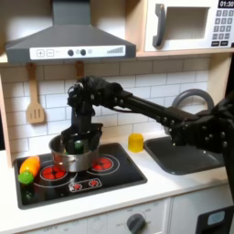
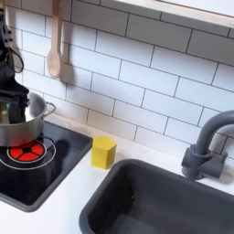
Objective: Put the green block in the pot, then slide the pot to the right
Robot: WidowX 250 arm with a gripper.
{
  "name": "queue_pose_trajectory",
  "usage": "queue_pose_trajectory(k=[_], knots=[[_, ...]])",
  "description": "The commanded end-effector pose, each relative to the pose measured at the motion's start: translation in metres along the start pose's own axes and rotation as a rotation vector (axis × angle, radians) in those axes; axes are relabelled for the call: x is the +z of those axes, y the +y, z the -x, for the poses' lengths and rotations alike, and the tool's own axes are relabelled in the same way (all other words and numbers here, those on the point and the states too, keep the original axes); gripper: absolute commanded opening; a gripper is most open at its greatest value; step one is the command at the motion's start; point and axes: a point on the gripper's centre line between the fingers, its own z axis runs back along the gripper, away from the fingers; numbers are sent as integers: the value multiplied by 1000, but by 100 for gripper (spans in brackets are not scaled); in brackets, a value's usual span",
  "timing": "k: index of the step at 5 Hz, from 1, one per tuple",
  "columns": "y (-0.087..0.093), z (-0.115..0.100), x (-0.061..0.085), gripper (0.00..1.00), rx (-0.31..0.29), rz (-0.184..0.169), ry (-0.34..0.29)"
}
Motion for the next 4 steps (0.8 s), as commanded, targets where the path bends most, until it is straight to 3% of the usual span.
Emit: queue_pose_trajectory(k=[1, 2, 4], knots=[[-8, 6, -3, 100, -20, 11, 13], [-12, 12, -10, 100, -29, 16, 37], [-31, 20, -2, 100, -72, 27, 29]])
